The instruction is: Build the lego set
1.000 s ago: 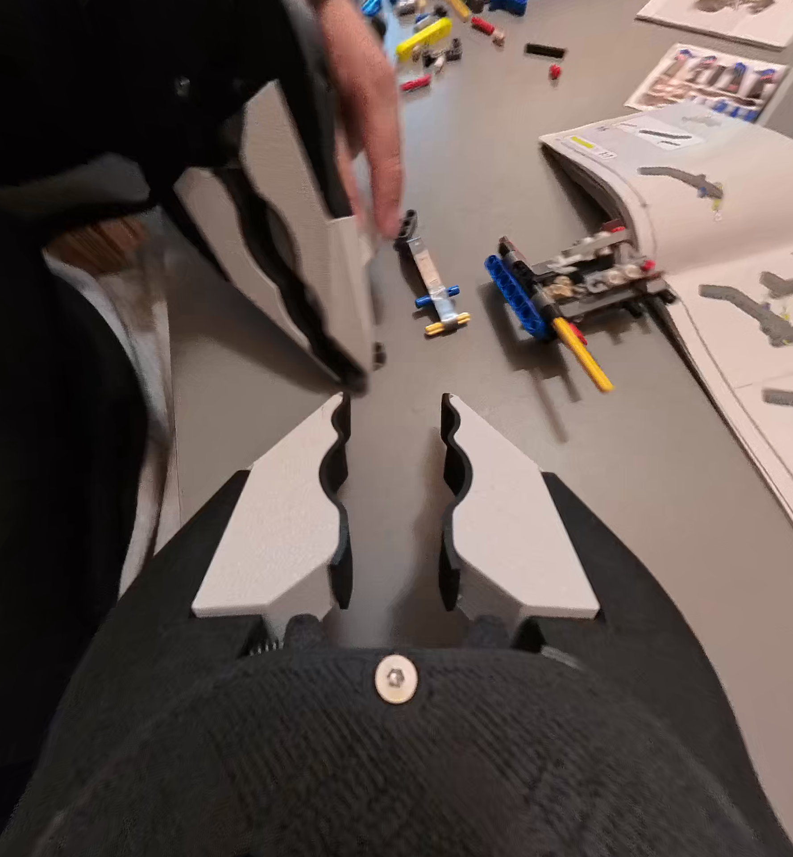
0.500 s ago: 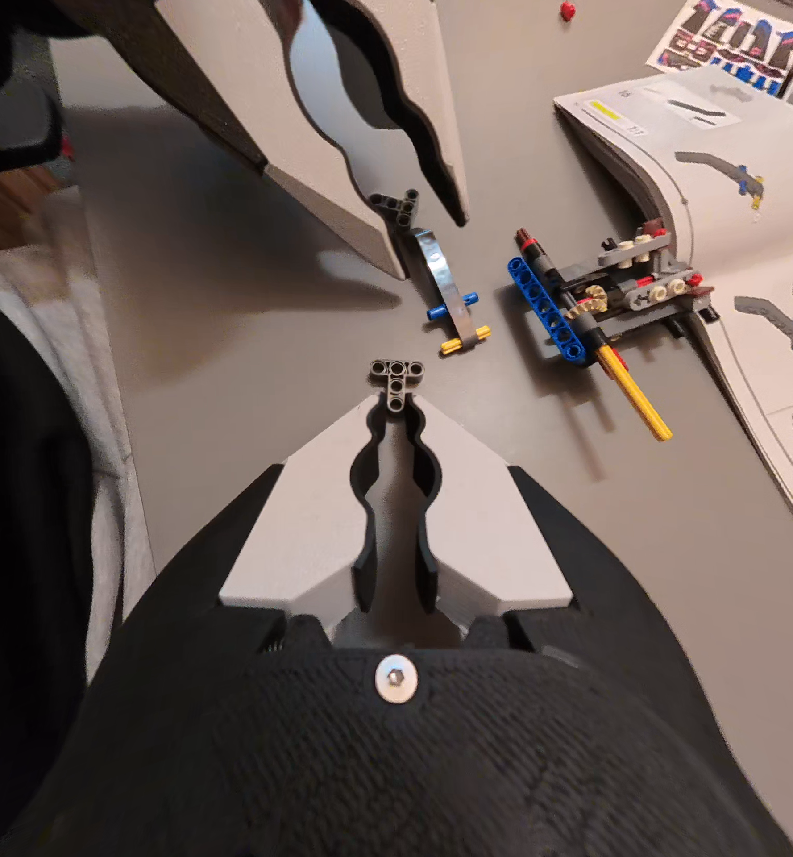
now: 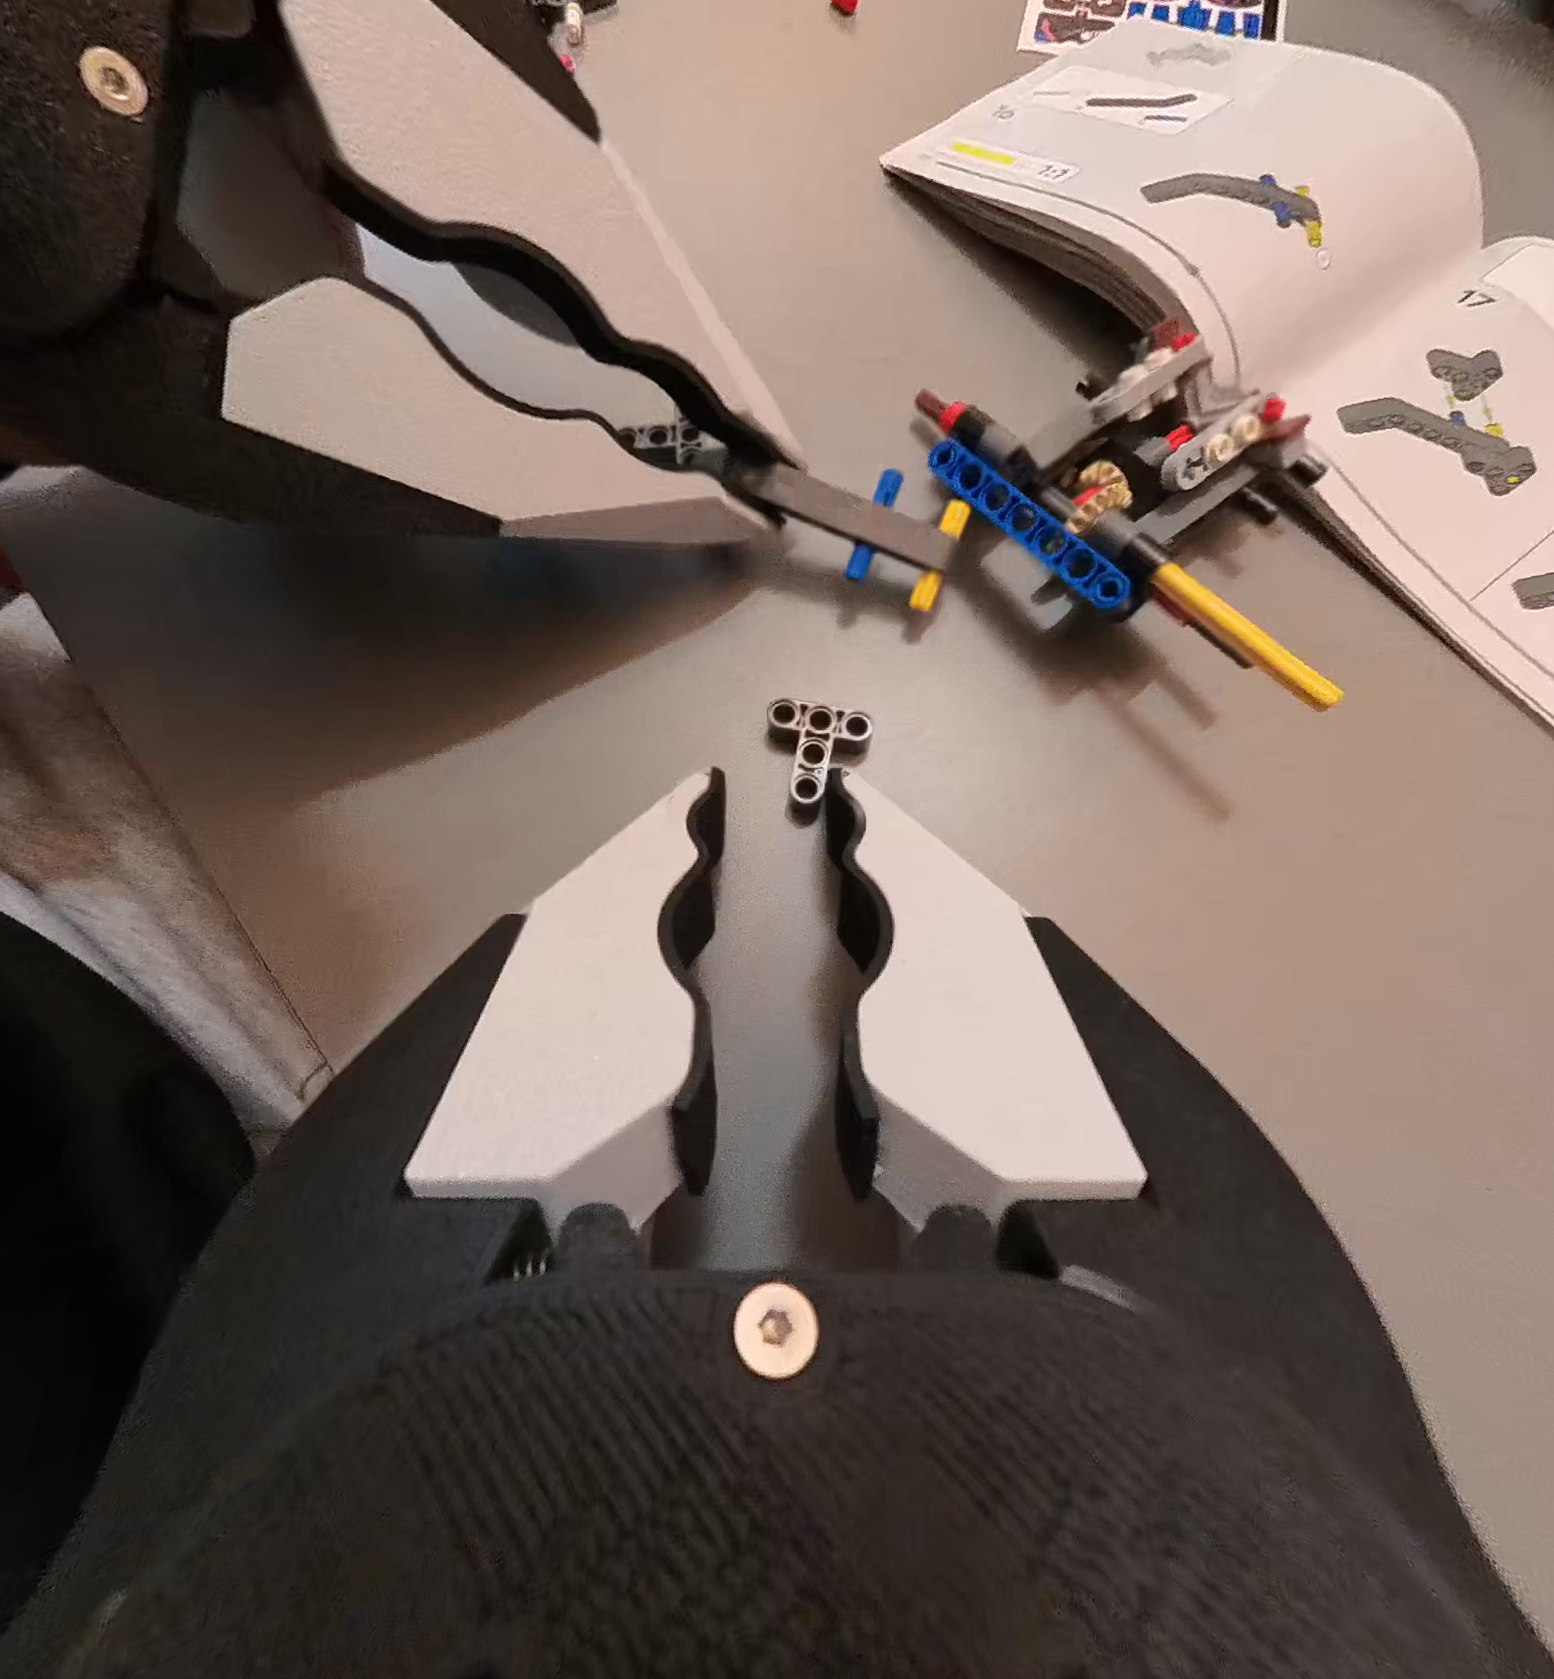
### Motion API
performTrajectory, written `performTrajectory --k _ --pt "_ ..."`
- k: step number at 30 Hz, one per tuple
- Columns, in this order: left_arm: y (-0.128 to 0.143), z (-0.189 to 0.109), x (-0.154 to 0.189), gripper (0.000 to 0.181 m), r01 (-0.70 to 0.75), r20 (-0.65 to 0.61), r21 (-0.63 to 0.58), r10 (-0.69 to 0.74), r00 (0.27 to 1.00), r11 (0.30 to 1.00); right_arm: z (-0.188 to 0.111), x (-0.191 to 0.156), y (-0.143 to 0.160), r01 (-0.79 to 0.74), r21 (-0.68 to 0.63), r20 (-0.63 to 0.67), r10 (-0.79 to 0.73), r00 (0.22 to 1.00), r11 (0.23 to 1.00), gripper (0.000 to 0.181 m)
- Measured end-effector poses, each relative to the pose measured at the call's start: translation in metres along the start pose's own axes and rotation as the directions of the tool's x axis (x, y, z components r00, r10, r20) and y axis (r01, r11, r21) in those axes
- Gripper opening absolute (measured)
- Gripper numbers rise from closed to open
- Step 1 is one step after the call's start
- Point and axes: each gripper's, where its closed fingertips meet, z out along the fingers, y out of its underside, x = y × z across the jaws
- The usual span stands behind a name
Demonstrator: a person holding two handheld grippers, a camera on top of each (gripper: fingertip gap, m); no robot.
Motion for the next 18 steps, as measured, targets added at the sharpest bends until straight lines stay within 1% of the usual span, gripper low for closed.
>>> performTrajectory --k 1,5,8,12,14,16,18 --pt "-0.002 -0.002 0.001 0.005 -0.017 0.010 0.015 0.017 1.000 1.000 0.000 -0.001 0.000 0.001 -0.001 -0.004 -0.001 1.000 1.000 0.019" --pt "-0.012 -0.014 0.004 0.005 -0.086 0.046 0.106 0.081 0.996 0.991 0.000 -0.008 0.000 -0.010 0.002 0.006 0.010 1.000 1.000 0.025" --pt "-0.011 -0.016 0.008 0.005 -0.125 0.049 0.121 0.120 0.992 0.985 0.001 -0.009 0.000 0.000 0.000 -0.004 0.000 1.000 1.000 0.026" --pt "-0.012 -0.018 0.005 0.005 -0.174 0.087 0.149 0.163 0.983 0.973 -0.001 -0.015 0.000 -0.025 0.006 0.047 0.025 0.999 1.000 0.031" --pt "-0.013 -0.020 0.003 0.005 -0.229 0.125 0.162 0.211 0.970 0.960 -0.005 -0.016 -0.002 -0.049 0.024 0.086 0.047 0.995 0.999 0.033" --pt "-0.015 -0.021 0.003 0.005 -0.295 0.158 0.174 0.269 0.950 0.939 -0.012 -0.009 -0.004 -0.069 0.054 0.089 0.064 0.994 0.996 0.034" --pt "-0.018 -0.023 0.001 0.005 -0.385 0.221 0.178 0.344 0.912 0.906 -0.020 0.002 -0.008 -0.054 0.086 0.084 0.047 0.995 0.995 0.034"
